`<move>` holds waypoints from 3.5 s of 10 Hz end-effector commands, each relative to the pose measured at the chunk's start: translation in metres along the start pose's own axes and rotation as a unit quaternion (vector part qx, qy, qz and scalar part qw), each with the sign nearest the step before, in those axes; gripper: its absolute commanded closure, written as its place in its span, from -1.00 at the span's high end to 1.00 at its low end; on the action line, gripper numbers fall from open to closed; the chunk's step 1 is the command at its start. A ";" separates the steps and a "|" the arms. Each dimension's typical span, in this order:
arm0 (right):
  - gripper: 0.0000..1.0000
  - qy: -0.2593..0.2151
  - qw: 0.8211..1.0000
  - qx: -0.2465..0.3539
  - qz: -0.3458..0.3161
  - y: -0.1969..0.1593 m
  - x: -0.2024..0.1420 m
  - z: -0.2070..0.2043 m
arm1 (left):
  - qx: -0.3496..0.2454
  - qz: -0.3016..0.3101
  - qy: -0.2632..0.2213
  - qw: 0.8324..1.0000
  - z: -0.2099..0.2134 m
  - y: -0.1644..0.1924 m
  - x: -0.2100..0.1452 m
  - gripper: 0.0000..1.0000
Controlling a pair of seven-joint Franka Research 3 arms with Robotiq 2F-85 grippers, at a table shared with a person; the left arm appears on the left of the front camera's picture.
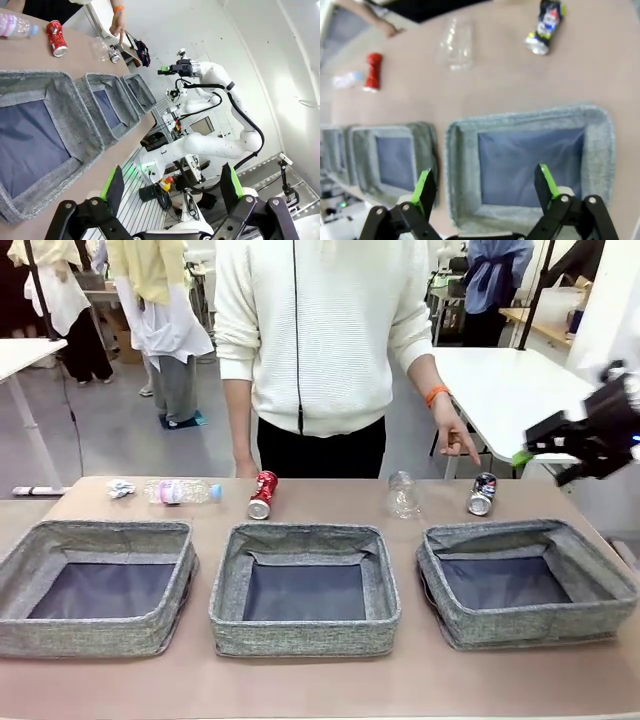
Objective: Sort the waste into the appropriate baskets.
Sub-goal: Pick up the waste item pointed out by the person.
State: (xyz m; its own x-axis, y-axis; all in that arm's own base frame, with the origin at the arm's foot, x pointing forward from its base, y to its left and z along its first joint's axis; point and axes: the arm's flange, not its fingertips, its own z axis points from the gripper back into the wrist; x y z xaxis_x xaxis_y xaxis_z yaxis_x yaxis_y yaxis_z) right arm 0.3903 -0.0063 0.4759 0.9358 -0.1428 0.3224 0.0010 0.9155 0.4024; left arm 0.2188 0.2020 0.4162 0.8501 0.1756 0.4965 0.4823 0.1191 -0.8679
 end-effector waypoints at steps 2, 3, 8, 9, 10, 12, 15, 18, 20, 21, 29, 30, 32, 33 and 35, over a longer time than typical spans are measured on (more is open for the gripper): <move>1.00 0.000 1.000 0.000 0.000 0.000 0.000 0.000 | -0.008 -0.012 -0.006 1.000 0.001 -0.002 0.002 1.00; 1.00 0.005 0.994 -0.090 -0.068 0.005 -0.022 0.007 | -0.008 -0.012 -0.006 1.000 0.001 -0.002 0.002 1.00; 1.00 0.029 0.979 -0.143 -0.144 -0.016 0.093 -0.098 | -0.008 -0.012 -0.006 1.000 0.001 -0.002 0.002 1.00; 1.00 0.013 0.976 -0.149 -0.155 -0.023 0.109 -0.118 | -0.008 -0.012 -0.006 1.000 0.001 -0.002 0.002 1.00; 1.00 -0.007 0.971 -0.169 -0.171 -0.029 0.124 -0.139 | -0.008 -0.012 -0.006 1.000 0.001 -0.002 0.002 1.00; 1.00 -0.023 0.970 -0.149 -0.191 -0.039 0.139 -0.170 | -0.008 -0.012 -0.006 1.000 0.001 -0.002 0.002 1.00; 1.00 -0.022 0.965 -0.136 -0.221 -0.060 0.151 -0.203 | -0.008 -0.012 -0.006 1.000 0.001 -0.002 0.002 1.00; 1.00 -0.036 0.962 -0.139 -0.233 -0.064 0.152 -0.213 | -0.008 -0.012 -0.006 1.000 0.001 -0.002 0.002 1.00; 1.00 -0.031 0.961 -0.145 -0.233 -0.063 0.150 -0.220 | -0.008 -0.012 -0.006 1.000 0.001 -0.002 0.002 1.00; 1.00 -0.031 0.961 -0.147 -0.232 -0.063 0.150 -0.220 | -0.008 -0.012 -0.006 1.000 0.001 -0.002 0.002 1.00; -1.00 -0.013 0.966 -0.144 -0.216 -0.062 0.147 -0.224 | -0.008 -0.012 -0.006 1.000 0.001 -0.002 0.002 1.00; -1.00 -0.011 0.966 -0.143 -0.216 -0.062 0.147 -0.224 | -0.008 -0.012 -0.006 1.000 0.001 -0.002 0.002 1.00; -1.00 -0.010 0.966 -0.139 -0.219 -0.064 0.145 -0.223 | -0.008 -0.012 -0.006 1.000 0.001 -0.002 0.002 1.00; -1.00 -0.009 0.965 -0.138 -0.221 -0.065 0.145 -0.223 | -0.008 -0.012 -0.006 1.000 0.001 -0.002 0.002 1.00; -1.00 -0.008 0.965 -0.135 -0.225 -0.067 0.144 -0.222 | -0.008 -0.012 -0.006 1.000 0.001 -0.002 0.002 1.00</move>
State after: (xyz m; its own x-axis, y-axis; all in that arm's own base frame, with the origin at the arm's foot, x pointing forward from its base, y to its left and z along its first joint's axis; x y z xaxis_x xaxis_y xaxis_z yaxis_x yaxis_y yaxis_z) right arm 0.6042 -0.0022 0.3080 0.8137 -0.5451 0.2021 0.4932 0.8313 0.2564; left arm 0.2184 0.2026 0.4166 0.8482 0.1762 0.4995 0.4855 0.1184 -0.8662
